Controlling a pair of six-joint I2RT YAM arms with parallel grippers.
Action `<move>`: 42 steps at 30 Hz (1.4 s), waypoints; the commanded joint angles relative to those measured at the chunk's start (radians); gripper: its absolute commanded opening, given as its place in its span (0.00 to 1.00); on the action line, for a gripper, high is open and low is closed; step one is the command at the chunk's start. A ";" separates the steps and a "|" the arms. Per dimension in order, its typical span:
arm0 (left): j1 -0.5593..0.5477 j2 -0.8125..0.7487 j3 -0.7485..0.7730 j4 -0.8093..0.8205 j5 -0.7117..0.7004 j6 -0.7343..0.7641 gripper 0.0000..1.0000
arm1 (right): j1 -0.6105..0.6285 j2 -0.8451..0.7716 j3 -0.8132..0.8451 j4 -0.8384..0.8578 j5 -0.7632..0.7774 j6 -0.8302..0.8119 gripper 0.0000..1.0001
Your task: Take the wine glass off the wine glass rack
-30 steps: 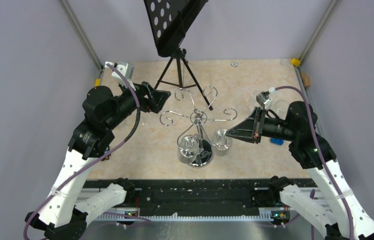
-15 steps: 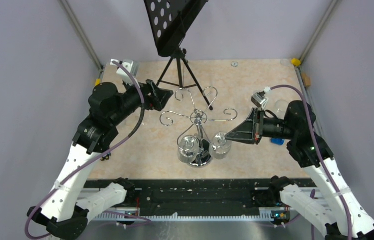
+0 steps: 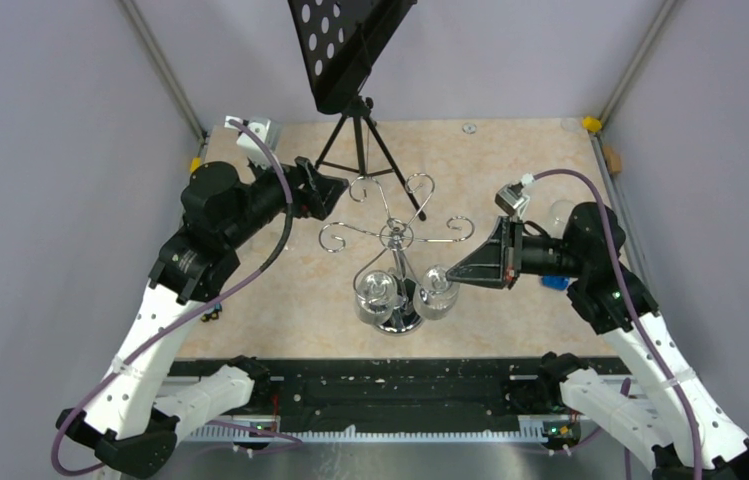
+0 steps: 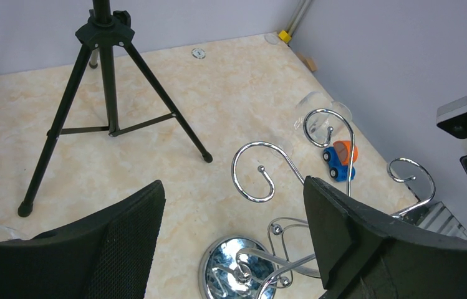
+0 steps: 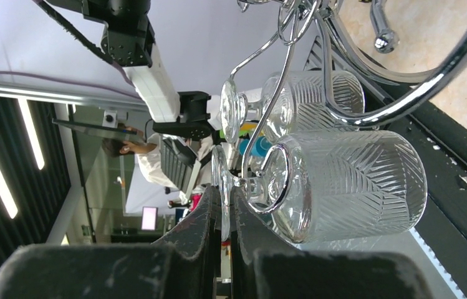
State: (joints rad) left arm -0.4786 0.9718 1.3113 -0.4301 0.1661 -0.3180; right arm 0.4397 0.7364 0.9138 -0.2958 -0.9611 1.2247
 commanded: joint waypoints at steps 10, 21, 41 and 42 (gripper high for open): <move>0.005 -0.005 0.029 0.046 -0.010 0.017 0.85 | 0.070 0.023 0.069 0.016 0.102 -0.049 0.00; 0.005 -0.018 0.022 0.041 -0.011 0.021 0.85 | 0.071 -0.011 0.040 0.066 0.273 -0.012 0.00; 0.005 -0.069 0.015 0.031 0.015 0.015 0.86 | 0.071 -0.095 0.117 -0.185 0.488 -0.046 0.00; 0.005 -0.071 0.016 0.031 0.017 0.012 0.86 | 0.071 -0.095 0.126 -0.199 0.491 -0.053 0.00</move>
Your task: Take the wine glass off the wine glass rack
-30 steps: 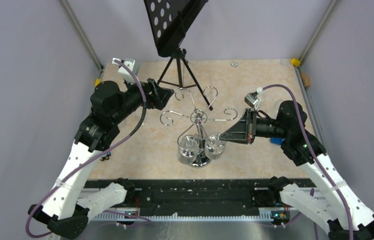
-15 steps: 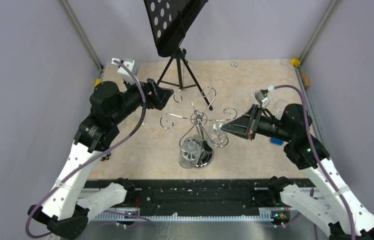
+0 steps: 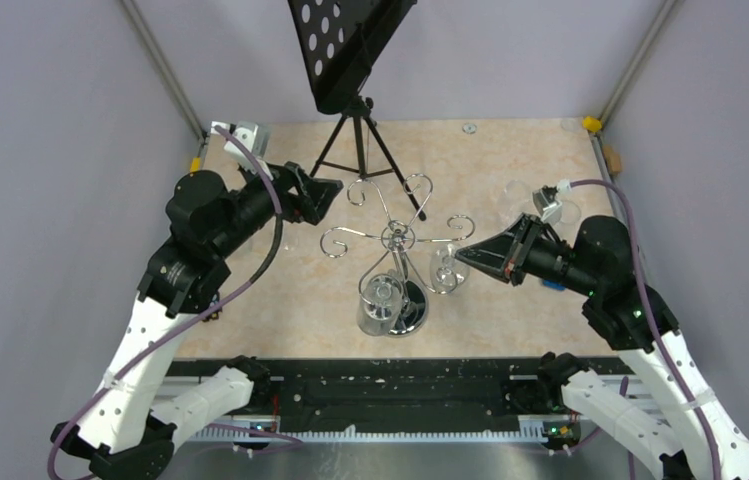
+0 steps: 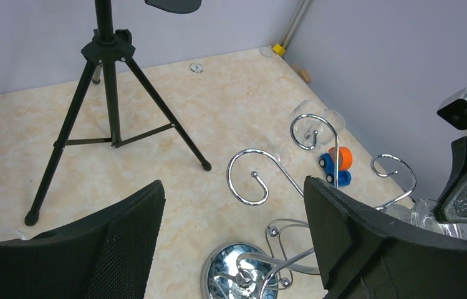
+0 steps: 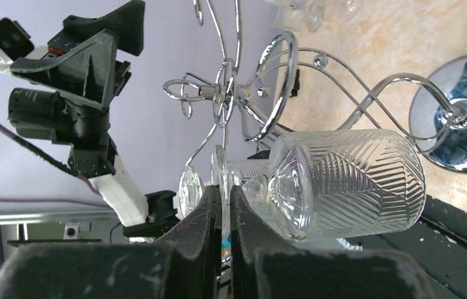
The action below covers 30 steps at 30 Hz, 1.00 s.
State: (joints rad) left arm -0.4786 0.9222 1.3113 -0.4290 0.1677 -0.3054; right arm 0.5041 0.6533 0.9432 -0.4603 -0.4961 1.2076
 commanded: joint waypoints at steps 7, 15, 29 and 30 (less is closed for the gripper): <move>0.005 -0.033 0.020 0.038 0.039 -0.023 0.86 | 0.007 -0.013 0.194 -0.157 0.103 -0.108 0.00; 0.006 -0.020 0.031 0.059 0.097 -0.058 0.85 | 0.007 0.038 0.410 -0.331 0.241 -0.213 0.00; 0.004 0.069 0.049 0.276 0.322 -0.273 0.84 | 0.007 0.122 0.526 0.072 0.202 -0.235 0.00; 0.004 0.081 0.044 0.320 0.354 -0.314 0.84 | 0.007 0.131 0.520 0.132 0.187 -0.223 0.00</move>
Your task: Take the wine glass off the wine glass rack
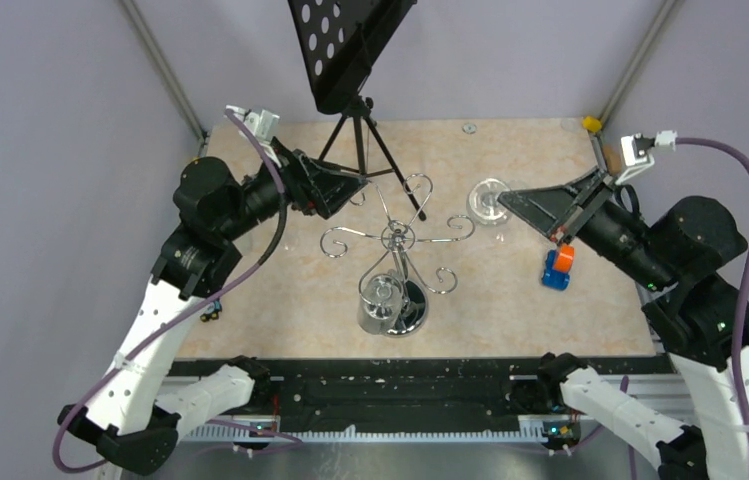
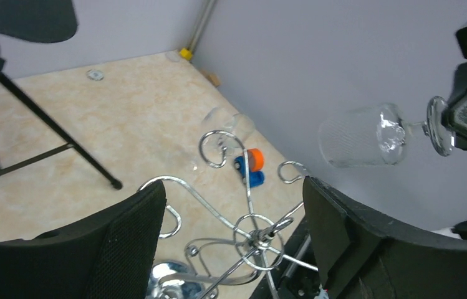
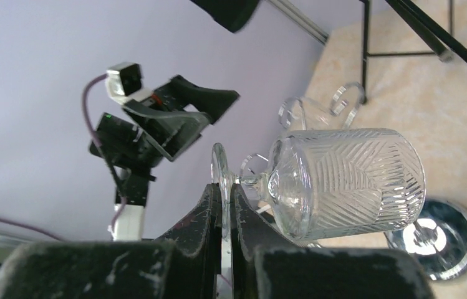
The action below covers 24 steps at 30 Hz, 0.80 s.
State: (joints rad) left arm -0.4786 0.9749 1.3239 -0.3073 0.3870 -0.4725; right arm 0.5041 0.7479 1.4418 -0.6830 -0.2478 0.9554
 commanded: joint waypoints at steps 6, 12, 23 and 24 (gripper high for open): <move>0.003 0.093 -0.009 0.515 0.318 -0.418 0.84 | 0.007 0.129 -0.032 0.802 -0.172 0.172 0.00; 0.003 0.140 -0.030 0.725 0.333 -0.620 0.85 | 0.007 0.212 -0.093 1.120 -0.219 0.349 0.00; 0.002 0.217 0.022 0.892 0.361 -0.816 0.85 | 0.007 0.293 -0.164 1.414 -0.246 0.546 0.00; 0.000 0.219 0.023 0.904 0.363 -0.824 0.84 | 0.007 0.293 -0.173 1.424 -0.245 0.555 0.00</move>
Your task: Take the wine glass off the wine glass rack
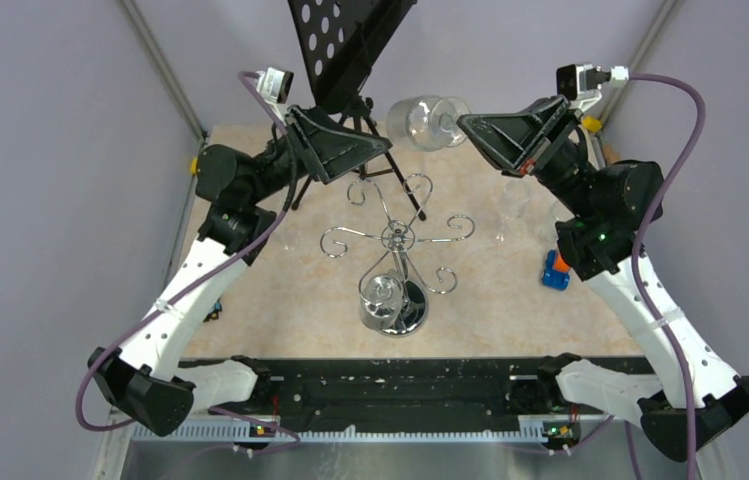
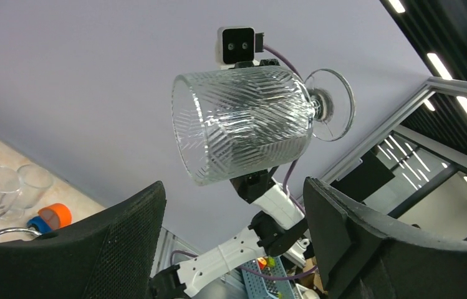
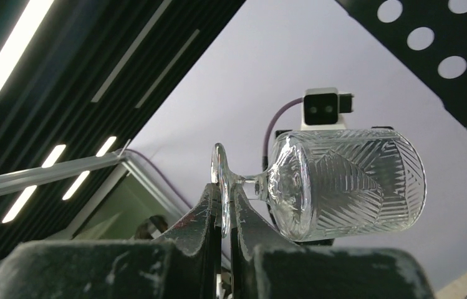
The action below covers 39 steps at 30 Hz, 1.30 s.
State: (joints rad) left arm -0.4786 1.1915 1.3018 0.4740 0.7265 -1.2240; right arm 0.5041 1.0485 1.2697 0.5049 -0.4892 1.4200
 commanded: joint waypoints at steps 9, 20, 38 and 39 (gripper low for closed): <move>0.001 0.025 0.042 0.359 0.065 -0.229 0.78 | 0.008 0.006 -0.057 0.292 -0.005 0.164 0.00; -0.008 0.030 0.053 0.503 0.129 -0.317 0.65 | 0.008 0.044 -0.150 0.442 0.011 0.311 0.00; -0.033 0.037 0.084 0.502 0.160 -0.312 0.00 | 0.021 0.097 -0.204 0.547 0.014 0.397 0.00; -0.035 0.035 0.083 0.503 0.159 -0.308 0.00 | 0.021 0.097 -0.208 0.549 0.013 0.399 0.00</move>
State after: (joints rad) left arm -0.5060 1.2533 1.3422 0.9028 0.8734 -1.5448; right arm 0.5228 1.1332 1.0729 1.0100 -0.4976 1.8271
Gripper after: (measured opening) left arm 0.053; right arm 0.028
